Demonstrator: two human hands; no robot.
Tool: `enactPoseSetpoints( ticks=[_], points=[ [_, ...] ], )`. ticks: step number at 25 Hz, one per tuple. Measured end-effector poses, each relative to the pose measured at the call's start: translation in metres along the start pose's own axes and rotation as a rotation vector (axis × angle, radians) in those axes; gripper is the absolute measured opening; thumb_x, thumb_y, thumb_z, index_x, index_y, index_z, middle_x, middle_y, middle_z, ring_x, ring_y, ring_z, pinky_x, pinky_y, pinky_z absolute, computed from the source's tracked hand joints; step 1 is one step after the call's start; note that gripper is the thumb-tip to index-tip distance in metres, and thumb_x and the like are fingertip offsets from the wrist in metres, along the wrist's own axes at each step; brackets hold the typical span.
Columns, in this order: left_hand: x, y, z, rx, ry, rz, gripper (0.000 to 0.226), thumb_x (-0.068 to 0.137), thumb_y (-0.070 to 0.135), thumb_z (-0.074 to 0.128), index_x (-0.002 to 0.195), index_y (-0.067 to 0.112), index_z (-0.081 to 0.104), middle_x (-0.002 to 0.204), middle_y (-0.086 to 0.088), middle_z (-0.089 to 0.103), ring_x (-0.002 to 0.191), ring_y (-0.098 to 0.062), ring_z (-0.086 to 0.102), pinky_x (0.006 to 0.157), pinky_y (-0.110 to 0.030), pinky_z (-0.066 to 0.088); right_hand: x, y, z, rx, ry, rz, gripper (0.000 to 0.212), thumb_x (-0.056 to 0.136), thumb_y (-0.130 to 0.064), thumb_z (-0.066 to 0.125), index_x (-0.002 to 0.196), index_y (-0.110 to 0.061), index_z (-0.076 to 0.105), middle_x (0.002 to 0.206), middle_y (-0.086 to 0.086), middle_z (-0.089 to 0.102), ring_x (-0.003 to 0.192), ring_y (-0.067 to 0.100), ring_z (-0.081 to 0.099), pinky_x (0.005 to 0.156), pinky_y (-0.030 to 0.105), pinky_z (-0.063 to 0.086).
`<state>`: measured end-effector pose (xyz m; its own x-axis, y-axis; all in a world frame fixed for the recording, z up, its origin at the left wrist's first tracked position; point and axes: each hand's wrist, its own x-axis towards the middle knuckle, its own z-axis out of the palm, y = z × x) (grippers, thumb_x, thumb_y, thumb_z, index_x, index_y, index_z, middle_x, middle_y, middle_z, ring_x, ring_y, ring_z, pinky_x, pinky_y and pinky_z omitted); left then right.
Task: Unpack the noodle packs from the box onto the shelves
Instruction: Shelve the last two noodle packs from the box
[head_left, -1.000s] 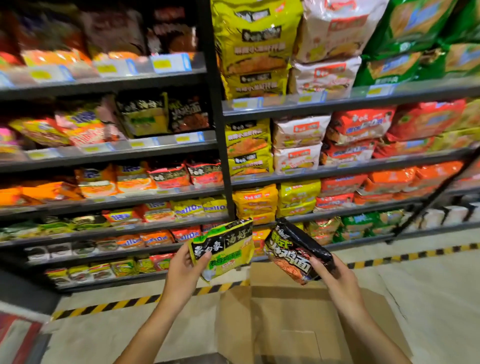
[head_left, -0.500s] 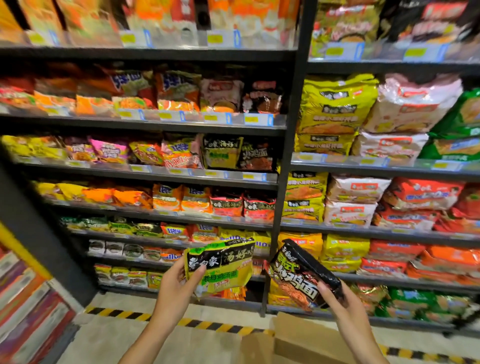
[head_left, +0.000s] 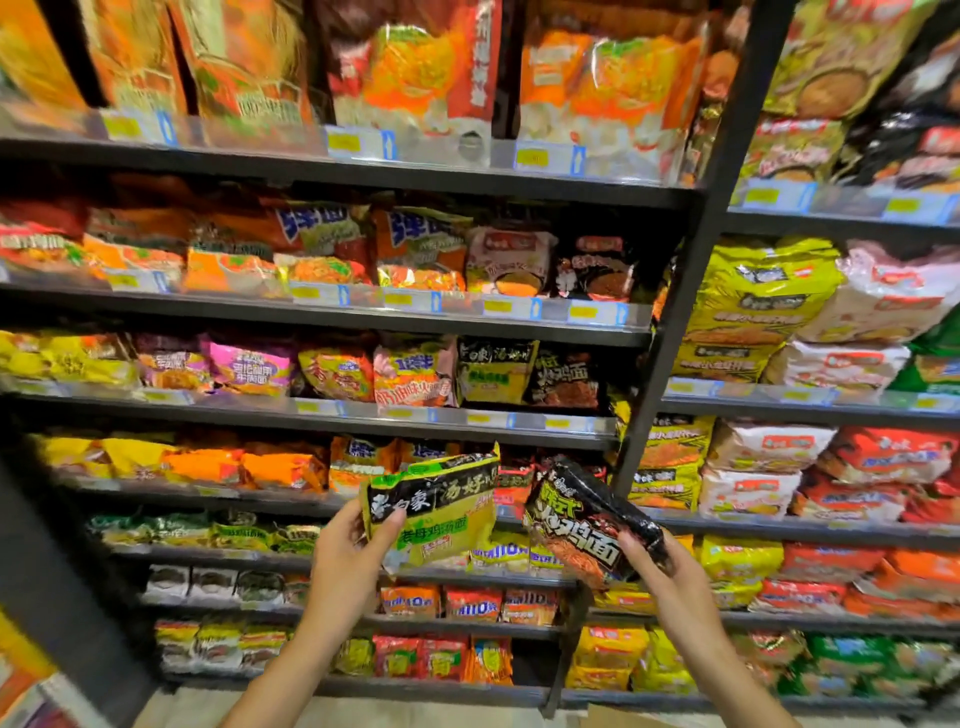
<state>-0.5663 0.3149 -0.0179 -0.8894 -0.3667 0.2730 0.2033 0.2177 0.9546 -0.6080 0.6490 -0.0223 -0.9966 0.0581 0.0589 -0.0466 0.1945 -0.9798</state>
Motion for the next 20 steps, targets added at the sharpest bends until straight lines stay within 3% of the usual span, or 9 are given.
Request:
enactPoseSetpoints(
  ticks=[3,6,9,12,16,20],
  points=[
    [0.042,-0.005,0.002,-0.019,-0.036,0.012,0.044,0.089,0.038,0.069,0.126,0.015,0.063,0.122,0.006,0.069,0.119,-0.014,0.060,0.103,-0.040,0.048,0.017,-0.006,0.020,-0.009,0.060,-0.020,0.020,0.094,-0.034,0.064,0.113,-0.029,0.067,0.106,-0.014,0.073,0.097,-0.002,0.067,0.075,0.017,0.048],
    [0.083,-0.010,0.021,-0.003,-0.066,0.041,0.024,0.092,0.027,0.067,0.114,0.019,0.068,0.103,0.010,0.074,0.104,-0.011,0.067,0.092,-0.036,0.054,0.042,-0.007,0.022,-0.005,0.100,-0.056,0.017,0.096,-0.028,0.063,0.112,-0.025,0.069,0.104,-0.010,0.075,0.098,0.004,0.069,0.074,0.018,0.049],
    [0.128,-0.017,0.047,-0.017,-0.068,0.085,0.052,0.089,0.044,0.068,0.131,0.014,0.061,0.126,0.003,0.067,0.120,-0.013,0.060,0.105,-0.041,0.049,0.077,-0.013,0.023,0.006,0.125,-0.077,0.016,0.096,-0.026,0.063,0.111,-0.025,0.069,0.103,-0.010,0.075,0.098,0.003,0.068,0.075,0.018,0.049],
    [0.168,-0.014,0.075,-0.006,-0.062,0.132,0.050,0.090,0.032,0.069,0.137,0.024,0.053,0.136,0.019,0.054,0.130,-0.002,0.046,0.108,-0.019,0.039,0.122,-0.013,0.028,0.007,0.154,-0.121,0.018,0.096,-0.030,0.063,0.113,-0.027,0.067,0.104,-0.013,0.073,0.099,-0.001,0.065,0.077,0.016,0.046],
    [0.208,-0.024,0.104,0.042,-0.069,0.232,0.034,0.093,0.027,0.066,0.124,0.013,0.065,0.119,0.004,0.068,0.119,-0.015,0.059,0.102,-0.044,0.048,0.177,-0.010,0.038,0.017,0.232,-0.188,0.021,0.097,-0.026,0.062,0.118,-0.024,0.065,0.109,-0.014,0.070,0.098,-0.012,0.061,0.075,0.004,0.046],
    [0.237,-0.036,0.130,0.118,-0.047,0.325,0.029,0.094,0.021,0.065,0.122,0.013,0.066,0.117,0.004,0.069,0.116,-0.012,0.060,0.098,-0.044,0.050,0.222,-0.010,0.043,0.030,0.250,-0.212,0.023,0.099,-0.028,0.060,0.122,-0.030,0.061,0.111,-0.020,0.068,0.101,-0.015,0.059,0.078,0.000,0.043]
  ],
)
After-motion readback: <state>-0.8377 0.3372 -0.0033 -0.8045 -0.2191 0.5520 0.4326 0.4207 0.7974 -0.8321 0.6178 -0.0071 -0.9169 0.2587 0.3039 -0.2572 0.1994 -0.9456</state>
